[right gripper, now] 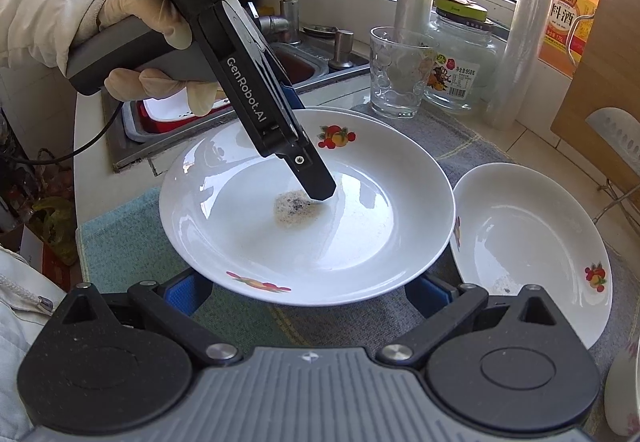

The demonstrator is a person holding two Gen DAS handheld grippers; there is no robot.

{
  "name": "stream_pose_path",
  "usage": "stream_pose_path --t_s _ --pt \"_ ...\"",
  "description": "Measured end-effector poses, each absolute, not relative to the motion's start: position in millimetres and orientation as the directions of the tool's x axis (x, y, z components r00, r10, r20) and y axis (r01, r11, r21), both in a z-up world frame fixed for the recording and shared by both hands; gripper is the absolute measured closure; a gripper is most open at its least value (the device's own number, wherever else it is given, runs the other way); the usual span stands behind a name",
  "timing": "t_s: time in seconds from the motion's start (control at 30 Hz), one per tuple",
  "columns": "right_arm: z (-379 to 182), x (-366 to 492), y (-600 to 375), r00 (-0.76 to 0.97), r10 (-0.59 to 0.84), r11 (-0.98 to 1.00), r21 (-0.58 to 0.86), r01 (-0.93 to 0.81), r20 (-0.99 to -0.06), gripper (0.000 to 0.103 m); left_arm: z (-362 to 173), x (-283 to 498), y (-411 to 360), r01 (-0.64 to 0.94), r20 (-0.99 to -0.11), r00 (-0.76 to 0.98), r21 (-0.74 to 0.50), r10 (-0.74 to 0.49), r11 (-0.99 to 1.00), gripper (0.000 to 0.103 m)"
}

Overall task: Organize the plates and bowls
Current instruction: 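Lift the stained plate with the left tool and stack it onto the plate by the sink, then open the left tool and pull it away from the stacked plates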

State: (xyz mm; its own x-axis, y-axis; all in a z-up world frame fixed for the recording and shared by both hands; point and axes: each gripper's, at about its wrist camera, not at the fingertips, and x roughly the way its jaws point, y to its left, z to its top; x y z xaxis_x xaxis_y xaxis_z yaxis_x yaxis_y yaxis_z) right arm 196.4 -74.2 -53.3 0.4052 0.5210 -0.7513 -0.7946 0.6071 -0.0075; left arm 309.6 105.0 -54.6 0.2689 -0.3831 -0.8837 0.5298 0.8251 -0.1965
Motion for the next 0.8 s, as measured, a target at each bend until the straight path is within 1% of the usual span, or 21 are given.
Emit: stream_pose_path --t_s 0.4,0.8 --pt "-51 204 -77 0.389 0.557 0.601 0.032 -0.799 -0.734 0.0 -50 308 112 0.515 -0.892 0.288 -0.161 -0.347 0.842 0.021" --pt "-54 205 -73 0.393 0.554 0.601 0.026 -0.799 -0.734 0.0 -41 304 117 0.508 -0.878 0.333 -0.139 -0.343 0.85 0.021"
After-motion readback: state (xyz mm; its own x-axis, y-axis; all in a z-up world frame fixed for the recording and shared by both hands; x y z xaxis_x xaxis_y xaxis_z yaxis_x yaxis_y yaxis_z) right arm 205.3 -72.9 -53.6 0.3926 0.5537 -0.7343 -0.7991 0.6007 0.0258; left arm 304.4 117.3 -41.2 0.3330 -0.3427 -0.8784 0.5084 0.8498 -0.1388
